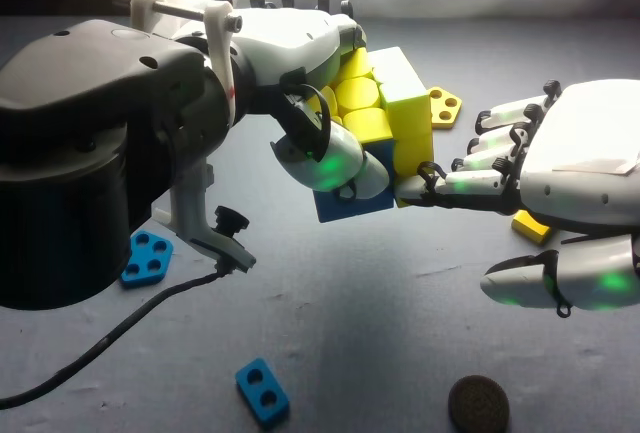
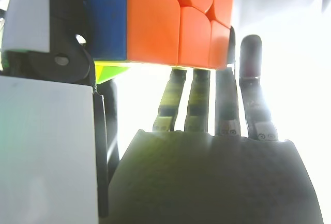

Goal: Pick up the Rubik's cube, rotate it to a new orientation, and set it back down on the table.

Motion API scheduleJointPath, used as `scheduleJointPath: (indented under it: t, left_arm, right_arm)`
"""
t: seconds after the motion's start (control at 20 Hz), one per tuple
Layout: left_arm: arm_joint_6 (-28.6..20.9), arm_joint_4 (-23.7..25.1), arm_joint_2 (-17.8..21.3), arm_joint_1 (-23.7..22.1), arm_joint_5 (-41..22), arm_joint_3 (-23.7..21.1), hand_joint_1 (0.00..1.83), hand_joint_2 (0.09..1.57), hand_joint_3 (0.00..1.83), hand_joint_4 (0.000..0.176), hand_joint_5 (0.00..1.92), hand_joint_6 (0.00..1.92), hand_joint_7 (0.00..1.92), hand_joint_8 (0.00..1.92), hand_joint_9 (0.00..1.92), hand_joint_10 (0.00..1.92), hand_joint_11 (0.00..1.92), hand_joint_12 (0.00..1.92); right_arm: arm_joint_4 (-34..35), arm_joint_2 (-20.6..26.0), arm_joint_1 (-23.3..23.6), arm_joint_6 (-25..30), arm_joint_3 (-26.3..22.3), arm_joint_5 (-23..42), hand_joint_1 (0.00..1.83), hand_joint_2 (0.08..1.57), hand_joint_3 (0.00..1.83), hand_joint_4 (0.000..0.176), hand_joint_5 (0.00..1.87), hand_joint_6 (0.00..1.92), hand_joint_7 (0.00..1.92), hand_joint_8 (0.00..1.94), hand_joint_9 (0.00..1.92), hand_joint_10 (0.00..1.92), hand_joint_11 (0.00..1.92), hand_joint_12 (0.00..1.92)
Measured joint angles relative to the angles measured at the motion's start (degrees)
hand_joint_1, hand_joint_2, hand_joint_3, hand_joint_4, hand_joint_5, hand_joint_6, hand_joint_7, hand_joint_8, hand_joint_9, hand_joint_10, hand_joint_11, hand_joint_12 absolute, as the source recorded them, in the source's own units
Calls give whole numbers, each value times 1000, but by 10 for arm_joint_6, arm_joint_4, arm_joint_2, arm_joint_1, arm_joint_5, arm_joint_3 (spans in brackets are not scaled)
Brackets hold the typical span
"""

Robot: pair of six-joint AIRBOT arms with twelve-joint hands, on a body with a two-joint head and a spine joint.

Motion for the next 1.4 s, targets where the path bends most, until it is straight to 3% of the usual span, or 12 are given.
scheduleJointPath:
  t: [0.4, 0.65, 0.7, 0.8, 0.85, 0.9, 1.25, 1.3, 1.35, 1.4]
  left_arm:
    - [0, 2, 0, -4, -2, 0, 982, 1269, 5, 0, 263, 1071, 255, 1267, 249, 1290, 30, 1554]
    - [-1, 1, 0, -5, -3, 0, 1050, 1232, 0, 0, 311, 1021, 292, 1224, 276, 1245, 25, 1541]
    - [-5, -1, 0, -5, -2, 0, 1199, 1316, 6, 0, 293, 1092, 494, 1569, 275, 1290, 29, 1582]
    - [-6, -1, 0, -6, 0, 0, 1226, 1351, 4, 0, 269, 1110, 521, 1683, 256, 1308, 13, 1605]
    - [-7, 0, 0, -6, 0, 0, 1091, 1275, 0, 0, 286, 1051, 307, 1388, 246, 1304, 9, 1587]
    - [-7, 0, 0, -6, 1, 0, 1064, 1249, 0, 0, 297, 1031, 263, 1314, 240, 1319, 18, 1586]
    - [-7, 0, 0, -6, 1, 0, 1012, 1264, 3, 0, 273, 1051, 264, 1248, 253, 1258, 27, 1540]
    - [-7, 0, 0, -6, 1, 0, 1016, 1376, 8, 0, 389, 1570, 487, 1651, 256, 1296, 14, 1579]
    - [-7, 0, 0, -6, 1, 0, 995, 1307, 0, 0, 261, 1268, 305, 1389, 253, 1274, 23, 1532]
    - [-8, 0, 0, -6, 1, 0, 1008, 1277, 0, 0, 267, 1135, 282, 1303, 263, 1277, 43, 1529]
  right_arm:
    - [2, -15, 0, -4, 15, 1, 0, 1371, 1, 0, 160, 7, 355, 1803, 364, 1921, 239, 1921]
    - [13, -24, 0, -14, 24, 0, 0, 1365, 0, 0, 149, 0, 371, 1802, 388, 1921, 238, 1921]
    - [35, -27, 0, -33, 24, -1, 0, 1369, 0, 0, 156, 3, 382, 1758, 383, 1921, 244, 1921]
    - [41, -28, -3, -45, 27, 1, 0, 1374, 1, 0, 159, 3, 367, 1777, 365, 1921, 236, 1921]
    - [41, -28, -3, -45, 28, -1, 0, 1373, 0, 0, 141, 1, 367, 1784, 377, 1921, 246, 1921]
    - [41, -28, -3, -45, 28, -1, 0, 1370, 0, 0, 132, 2, 365, 1812, 387, 1921, 241, 1921]
    - [41, -28, -3, -45, 28, 0, 0, 1370, 0, 0, 149, 5, 389, 1761, 386, 1921, 267, 1921]
    - [41, -28, -3, -45, 28, 0, 0, 1373, 0, 0, 152, 5, 394, 1723, 381, 1921, 254, 1921]
    - [41, -28, -3, -45, 28, 0, 0, 1369, 0, 0, 140, 2, 366, 1733, 360, 1921, 235, 1921]
    - [41, -27, -2, -45, 26, -1, 0, 1371, 0, 0, 140, 3, 374, 1729, 373, 1921, 259, 1921]
